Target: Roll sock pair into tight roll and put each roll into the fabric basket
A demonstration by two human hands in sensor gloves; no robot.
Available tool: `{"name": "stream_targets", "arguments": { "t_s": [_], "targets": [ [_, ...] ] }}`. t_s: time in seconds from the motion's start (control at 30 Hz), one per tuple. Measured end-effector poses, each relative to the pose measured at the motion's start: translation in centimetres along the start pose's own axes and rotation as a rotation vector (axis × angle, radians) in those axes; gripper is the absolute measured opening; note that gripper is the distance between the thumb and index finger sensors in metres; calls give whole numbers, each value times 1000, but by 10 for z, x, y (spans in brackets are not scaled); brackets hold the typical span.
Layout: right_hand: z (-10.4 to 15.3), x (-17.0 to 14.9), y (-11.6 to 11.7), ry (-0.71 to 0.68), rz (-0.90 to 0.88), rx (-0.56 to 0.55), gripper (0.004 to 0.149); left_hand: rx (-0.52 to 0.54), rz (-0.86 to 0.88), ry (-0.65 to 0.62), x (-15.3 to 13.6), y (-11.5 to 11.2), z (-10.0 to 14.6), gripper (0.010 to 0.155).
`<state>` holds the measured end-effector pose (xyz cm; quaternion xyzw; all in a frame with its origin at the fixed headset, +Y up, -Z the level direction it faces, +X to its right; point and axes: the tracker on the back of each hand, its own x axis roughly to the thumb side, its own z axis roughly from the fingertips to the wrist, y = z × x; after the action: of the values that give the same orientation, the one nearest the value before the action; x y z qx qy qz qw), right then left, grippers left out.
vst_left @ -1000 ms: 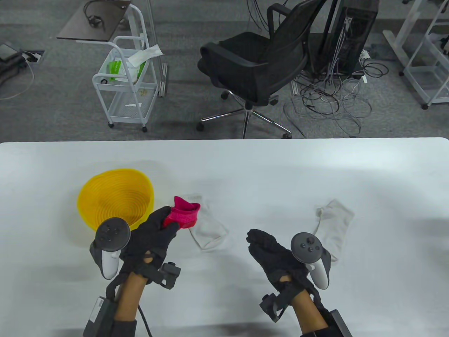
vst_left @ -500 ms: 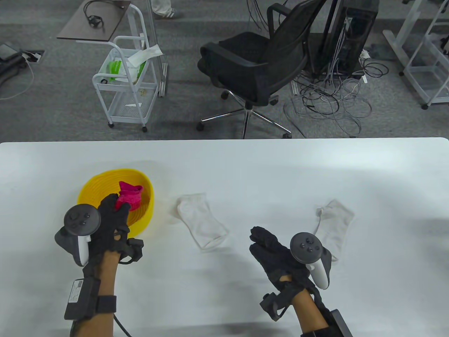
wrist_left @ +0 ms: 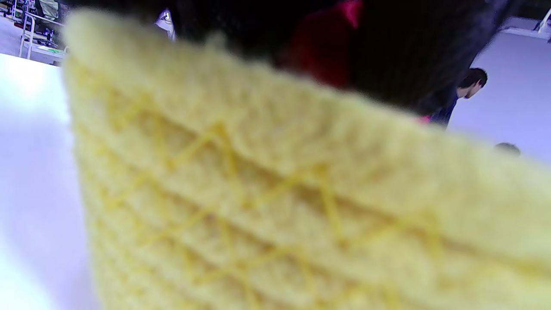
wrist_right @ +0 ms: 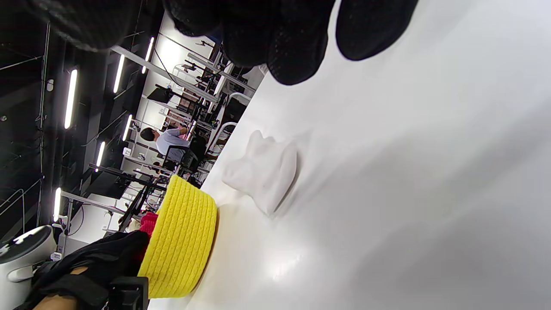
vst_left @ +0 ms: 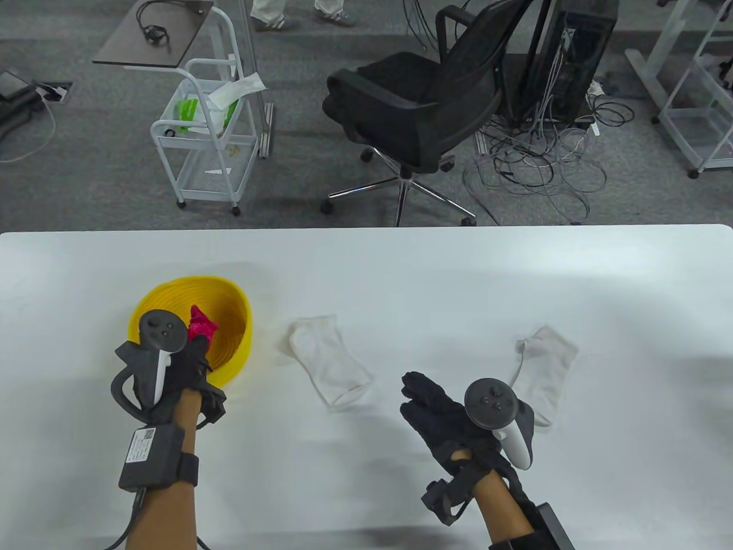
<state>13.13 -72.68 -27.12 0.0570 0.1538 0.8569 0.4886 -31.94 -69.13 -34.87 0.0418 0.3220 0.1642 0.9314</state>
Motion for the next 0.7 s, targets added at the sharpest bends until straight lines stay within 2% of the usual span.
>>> {"name": "stream_targets", "arguments": {
  "t_s": [0.17, 0.33, 0.5, 0.63, 0.7],
  "targets": [
    [0, 0, -2, -1, -9, -8, 73, -20, -59, -16, 4, -1, 4, 64],
    [0, 2, -3, -8, 6, -10, 73, 25, 27, -75, 12, 12, 15, 66],
    [1, 4, -4, -17, 14, -24, 72, 0, 99, -205, 44, 25, 35, 66],
    [2, 3, -6, -15, 12, -32, 72, -80, 126, -296, 79, 22, 46, 64],
    [2, 3, -7, -13, 12, -37, 72, -48, 93, -319, 98, 17, 50, 61]
  ]
}}
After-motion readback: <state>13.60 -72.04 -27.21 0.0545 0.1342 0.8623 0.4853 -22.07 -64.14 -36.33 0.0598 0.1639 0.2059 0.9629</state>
